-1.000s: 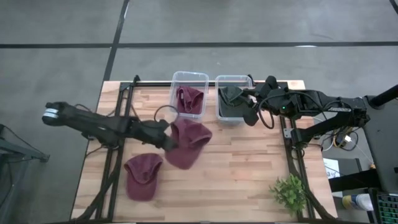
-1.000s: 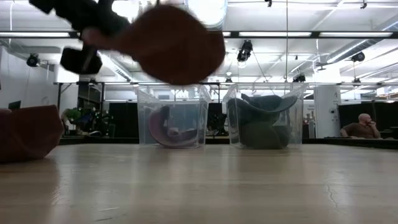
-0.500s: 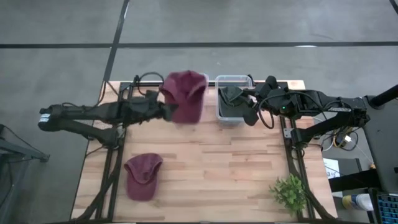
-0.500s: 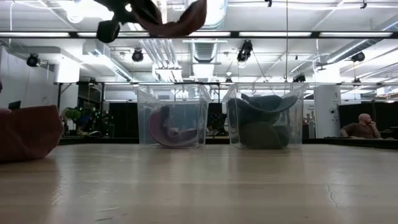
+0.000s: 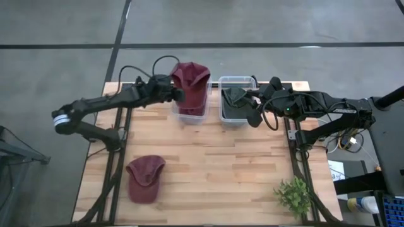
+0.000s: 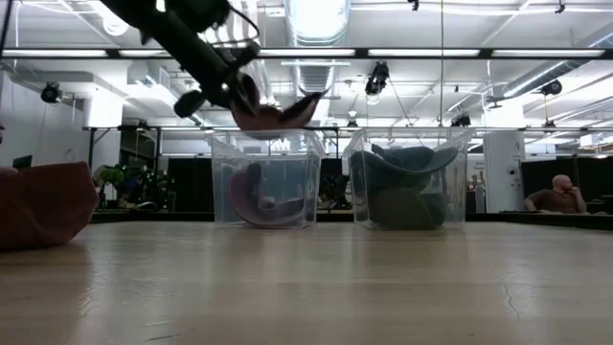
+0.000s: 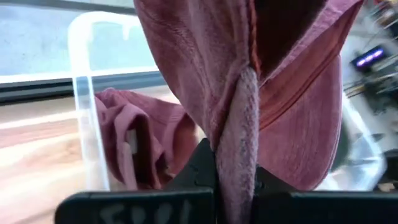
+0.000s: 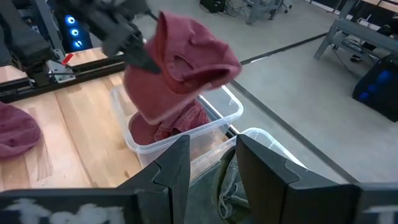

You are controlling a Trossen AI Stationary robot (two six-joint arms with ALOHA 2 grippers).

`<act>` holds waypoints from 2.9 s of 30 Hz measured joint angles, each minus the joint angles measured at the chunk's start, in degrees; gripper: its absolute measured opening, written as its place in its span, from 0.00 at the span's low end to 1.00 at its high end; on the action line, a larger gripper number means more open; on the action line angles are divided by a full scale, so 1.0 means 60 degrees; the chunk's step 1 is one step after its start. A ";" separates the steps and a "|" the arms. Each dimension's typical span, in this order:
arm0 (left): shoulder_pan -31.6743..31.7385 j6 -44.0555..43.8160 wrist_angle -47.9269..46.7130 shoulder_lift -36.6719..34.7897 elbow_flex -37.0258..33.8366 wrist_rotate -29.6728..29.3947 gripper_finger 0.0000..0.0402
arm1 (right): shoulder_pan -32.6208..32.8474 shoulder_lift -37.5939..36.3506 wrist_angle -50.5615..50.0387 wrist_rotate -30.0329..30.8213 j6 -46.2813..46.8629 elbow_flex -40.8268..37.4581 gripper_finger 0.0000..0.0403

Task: Pick & Place hat
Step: Put the top red cap into the left transparent bin, then put the red cap into the left transparent bin

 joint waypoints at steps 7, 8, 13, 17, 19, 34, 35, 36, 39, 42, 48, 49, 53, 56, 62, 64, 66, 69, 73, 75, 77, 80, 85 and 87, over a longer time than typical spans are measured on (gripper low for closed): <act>0.0472 0.0670 -0.0691 0.1689 0.0963 0.1162 0.01 | 0.0000 0.0000 0.0007 0.0004 0.0001 0.0000 0.31; 0.0485 0.0615 -0.1032 0.1902 0.1132 0.1329 0.02 | 0.0000 0.0000 0.0007 0.0004 0.0035 0.0000 0.31; 0.0467 0.0137 -0.2679 0.2625 0.1764 0.1414 0.03 | 0.0000 0.0000 0.0007 0.0004 0.0117 0.0000 0.31; 0.0467 0.0121 -0.2640 0.2834 0.1845 0.1420 0.04 | -0.0004 0.0000 0.0007 0.0004 0.0109 0.0000 0.31; 0.0470 0.0118 -0.2626 0.2861 0.1845 0.1421 0.04 | -0.0004 0.0000 0.0011 0.0007 0.0102 0.0000 0.31; 0.0481 0.0154 -0.2571 0.2765 0.2051 0.1403 0.10 | -0.0004 0.0000 0.0011 0.0011 0.0080 0.0000 0.31; 0.0481 0.0154 -0.2574 0.2765 0.2072 0.1406 0.12 | -0.0004 0.0000 0.0011 0.0011 0.0077 0.0000 0.31; 0.0481 0.0161 -0.2574 0.2765 0.2090 0.1405 0.15 | -0.0004 0.0000 0.0011 0.0011 0.0076 0.0000 0.31; 0.0481 0.0251 -0.2574 0.2765 0.2118 0.1407 0.24 | -0.0004 0.0000 0.0011 0.0011 0.0076 0.0000 0.31; 0.0481 0.0314 -0.2620 0.2765 0.2169 0.1496 0.35 | -0.0004 0.0000 0.0011 0.0011 0.0076 0.0000 0.31; 0.0478 0.0460 -0.3177 0.2752 0.2794 0.2081 0.52 | -0.0004 0.0000 0.0011 0.0011 0.0073 0.0000 0.31; 0.0478 0.0495 -0.3305 0.2737 0.2961 0.2091 0.53 | -0.0004 0.0000 0.0011 0.0011 0.0073 0.0000 0.31; 0.0478 0.0835 -0.3795 0.2725 0.3674 0.2061 0.54 | -0.0004 0.0000 0.0007 0.0011 0.0073 0.0000 0.31; 0.0478 0.0987 -0.4057 0.2723 0.4179 0.1955 0.54 | -0.0004 -0.0002 0.0007 0.0011 0.0073 0.0000 0.31; 0.0103 0.1381 -0.5456 0.2141 0.4983 0.1919 0.54 | -0.0004 -0.0004 -0.0005 0.0011 0.0069 0.0000 0.31; -0.0210 0.1469 -0.6390 0.1730 0.5153 0.1927 0.54 | -0.0004 -0.0004 -0.0014 0.0011 0.0069 0.0000 0.31; -0.0572 0.1452 -0.7402 0.1259 0.5196 0.1924 0.54 | -0.0004 -0.0004 -0.0015 0.0011 0.0066 0.0000 0.31; -0.1295 0.0785 -0.8461 0.0472 0.5079 0.1930 0.54 | -0.0004 -0.0004 -0.0011 0.0011 -0.0020 0.0000 0.31; -0.2521 -0.0801 -0.8876 -0.0465 0.4672 0.1830 0.54 | -0.0004 -0.0004 -0.0007 0.0011 -0.0113 0.0000 0.31; -0.3177 -0.1698 -0.8883 -0.0787 0.4383 0.1656 0.54 | -0.0004 -0.0004 -0.0007 0.0011 -0.0119 0.0000 0.31; -0.3854 -0.2697 -0.8920 -0.1006 0.4060 0.1447 0.54 | -0.0004 -0.0004 -0.0004 0.0011 -0.0154 0.0000 0.31; -0.4843 -0.4189 -0.9080 -0.1173 0.3512 0.1385 0.54 | -0.0004 -0.0004 -0.0004 0.0007 -0.0150 0.0000 0.31; -0.6321 -0.6677 -0.9559 -0.1195 0.2550 0.1404 0.54 | -0.0004 -0.0004 -0.0004 0.0007 -0.0186 0.0000 0.31; -0.6855 -0.7647 -0.9831 -0.1195 0.2164 0.1432 0.54 | -0.0004 -0.0004 -0.0007 0.0007 -0.0187 0.0000 0.31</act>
